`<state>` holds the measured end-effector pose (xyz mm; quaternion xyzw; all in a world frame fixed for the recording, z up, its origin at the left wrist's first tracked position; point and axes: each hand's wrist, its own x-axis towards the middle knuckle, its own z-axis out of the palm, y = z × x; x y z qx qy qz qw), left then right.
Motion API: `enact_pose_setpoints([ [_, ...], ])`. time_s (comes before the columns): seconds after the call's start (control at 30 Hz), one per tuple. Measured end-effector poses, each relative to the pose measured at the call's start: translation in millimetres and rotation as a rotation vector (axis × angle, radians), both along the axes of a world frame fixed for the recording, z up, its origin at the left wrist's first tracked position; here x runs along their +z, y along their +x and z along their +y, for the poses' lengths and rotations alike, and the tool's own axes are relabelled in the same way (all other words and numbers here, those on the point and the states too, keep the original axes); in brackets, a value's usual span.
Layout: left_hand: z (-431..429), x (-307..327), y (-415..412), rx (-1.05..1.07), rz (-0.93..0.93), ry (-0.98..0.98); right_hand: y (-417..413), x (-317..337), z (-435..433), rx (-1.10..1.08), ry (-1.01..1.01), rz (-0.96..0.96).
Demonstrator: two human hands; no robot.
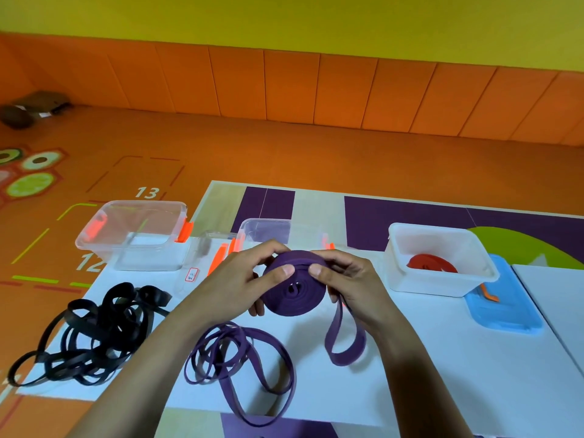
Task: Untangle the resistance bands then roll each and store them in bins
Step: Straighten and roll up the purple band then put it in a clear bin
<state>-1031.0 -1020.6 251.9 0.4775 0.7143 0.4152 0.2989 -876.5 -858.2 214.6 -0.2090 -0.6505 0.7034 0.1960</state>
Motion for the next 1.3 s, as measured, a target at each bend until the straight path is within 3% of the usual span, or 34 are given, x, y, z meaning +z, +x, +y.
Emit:
enact_pose_setpoints([
  [0.3, 6.1, -10.1, 10.3, 0.207, -0.27, 0.25, -4.5, -8.8, -4.2, -0.141, -0.101, 0.056],
  [0.5, 9.5, -15.1, 25.3, 0.229, -0.524, 0.134, -7.5, -3.3, -7.9, -0.236, 0.048, -0.009],
  [0.57, 7.0, -11.2, 17.7, 0.207, -0.431, 0.033, -1.6, -6.7, -4.5, -0.224, 0.095, -0.047],
  [0.63, 4.6, -5.5, 7.9, 0.183, -0.176, -0.04, 3.6, -9.7, -1.6, -0.153, 0.104, -0.048],
  [0.7, 4.3, -1.1, 2.0, 0.16, -0.045, -0.054, 4.6, -8.1, -2.7, -0.067, 0.137, -0.049],
  [0.93, 4.4, -11.7, 5.8, 0.012, -0.042, -0.107, 3.7, -13.0, -11.5, -0.044, 0.064, -0.036],
  [1.03, 5.9, -24.5, 16.1, 0.094, -0.096, -0.038, 3.3, -17.9, -5.9, -0.084, 0.03, -0.059],
  [1.13, 8.2, -36.1, 21.3, 0.225, -0.171, 0.007, 4.9, -27.5, -1.9, -0.101, 0.14, -0.167],
  [1.3, 14.6, -54.4, 38.2, 0.403, -0.285, 0.046, -2.0, -48.0, -11.1, -0.189, 0.073, -0.121],
])
